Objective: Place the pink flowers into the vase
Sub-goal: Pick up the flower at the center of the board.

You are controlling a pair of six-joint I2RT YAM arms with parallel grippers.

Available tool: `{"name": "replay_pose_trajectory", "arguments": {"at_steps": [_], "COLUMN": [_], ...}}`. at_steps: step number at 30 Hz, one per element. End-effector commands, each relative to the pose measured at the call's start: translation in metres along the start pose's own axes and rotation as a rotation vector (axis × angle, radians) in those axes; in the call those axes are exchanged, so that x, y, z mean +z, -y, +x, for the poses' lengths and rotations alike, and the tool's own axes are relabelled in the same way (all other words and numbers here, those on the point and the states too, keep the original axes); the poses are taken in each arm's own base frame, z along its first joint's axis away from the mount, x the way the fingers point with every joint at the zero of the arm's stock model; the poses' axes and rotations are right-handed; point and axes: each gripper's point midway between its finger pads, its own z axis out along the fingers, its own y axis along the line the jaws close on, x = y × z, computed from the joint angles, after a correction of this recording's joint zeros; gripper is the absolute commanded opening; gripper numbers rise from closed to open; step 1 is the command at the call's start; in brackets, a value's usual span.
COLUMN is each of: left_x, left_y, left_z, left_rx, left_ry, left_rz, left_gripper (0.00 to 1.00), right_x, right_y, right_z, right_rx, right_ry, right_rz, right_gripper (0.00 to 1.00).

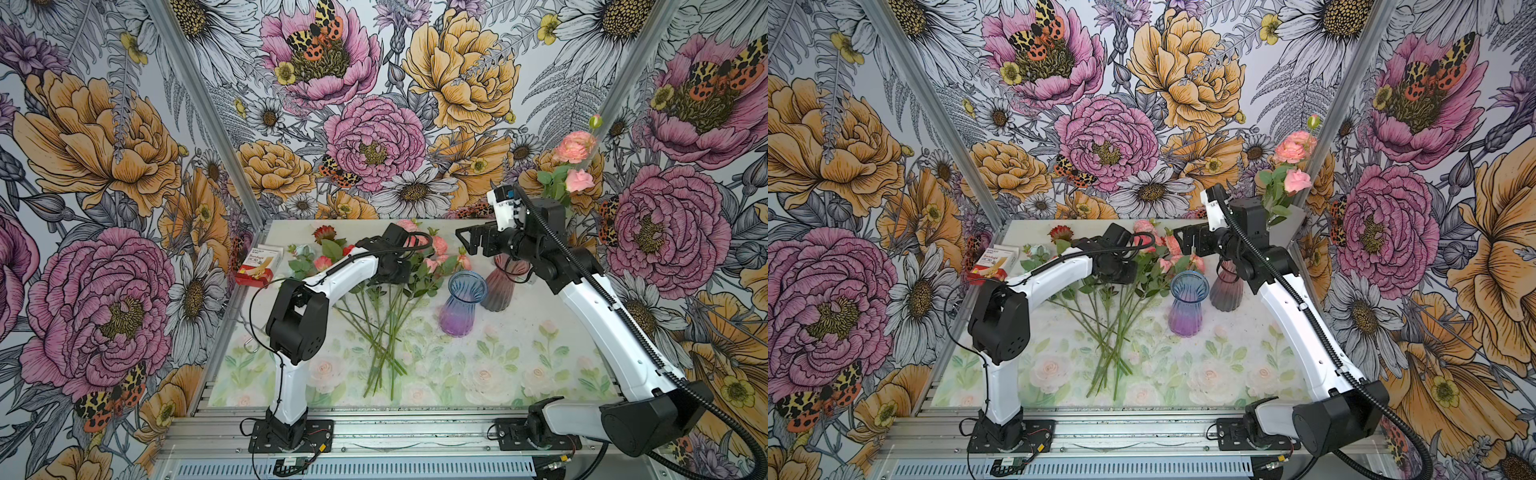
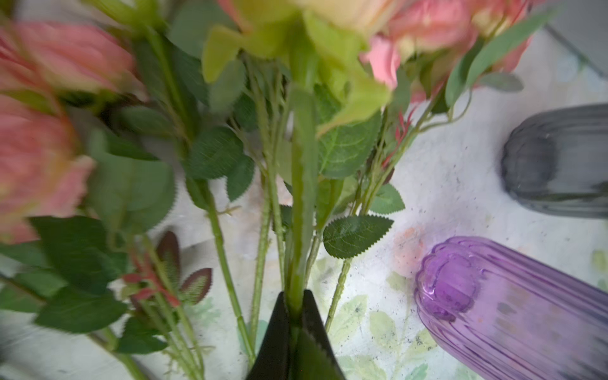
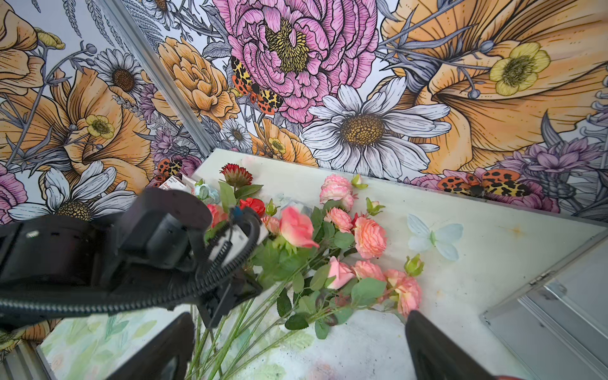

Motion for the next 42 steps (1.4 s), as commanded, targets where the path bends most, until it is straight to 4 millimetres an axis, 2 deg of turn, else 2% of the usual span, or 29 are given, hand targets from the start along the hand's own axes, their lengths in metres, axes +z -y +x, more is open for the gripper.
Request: {"name": "replay_pose_trajectory", "arguments": {"at_steps": [1, 2, 4, 7, 10, 12, 17, 20, 28, 39, 42], "left_x": [-0.091, -0.126, -0.161, -0.207, -0.237, -0.248, -0.251, -0.254, -0.257, -0.26, -0.264], "left_y": [0.0, 0.001, -0.001, 0.012, 0.029, 0.044, 0.067, 0.077, 0.09, 0.1, 0.102], "left_z": [-0.071, -0.087, -0.108, -0.13, -0.14, -0.144, -0.144, -0.143, -0.14, -0.135, -0.132], "left_rx": [0.02, 0.018, 0.0, -0.005, -0.006, 0.006, 0.039, 0.043, 0.019, 0.009, 0.012], "left_ry": [0.294, 0.395, 0.509, 0.65, 0.746, 0.783, 0.796, 0.81, 0.799, 0.795, 0.795], "left_rz": [0.022, 0.03, 0.042, 0.097, 0.161, 0.206, 0.23, 0.26, 0.34, 0.392, 0.401], "left_gripper": [0.0, 0.0, 0.0, 0.0, 0.0, 0.0, 0.0, 0.0, 0.0, 0.0, 0.0], "right_x": [-0.008, -0.007, -0.004, 0.002, 0.009, 0.014, 0.025, 0.03, 0.044, 0.063, 0.069], "right_y": [-0.012, -0.015, -0.022, -0.033, -0.048, -0.059, -0.084, -0.098, -0.108, -0.122, -0.12], "right_z": [-0.009, -0.009, -0.008, -0.008, -0.01, -0.012, -0.019, -0.023, -0.032, -0.039, -0.04], "right_rx": [0.003, 0.003, -0.002, -0.01, -0.028, -0.046, -0.073, -0.086, -0.076, -0.069, -0.066], "right_ry": [0.022, 0.018, 0.01, -0.002, -0.013, -0.017, -0.024, -0.026, -0.022, -0.022, -0.021], "right_rz": [-0.057, -0.072, -0.1, -0.137, -0.184, -0.21, -0.279, -0.316, -0.338, -0.366, -0.355], "right_gripper": [0.99, 0.99, 0.99, 0.99, 0.97, 0.94, 0.86, 0.77, 0.56, 0.53, 0.48]}}
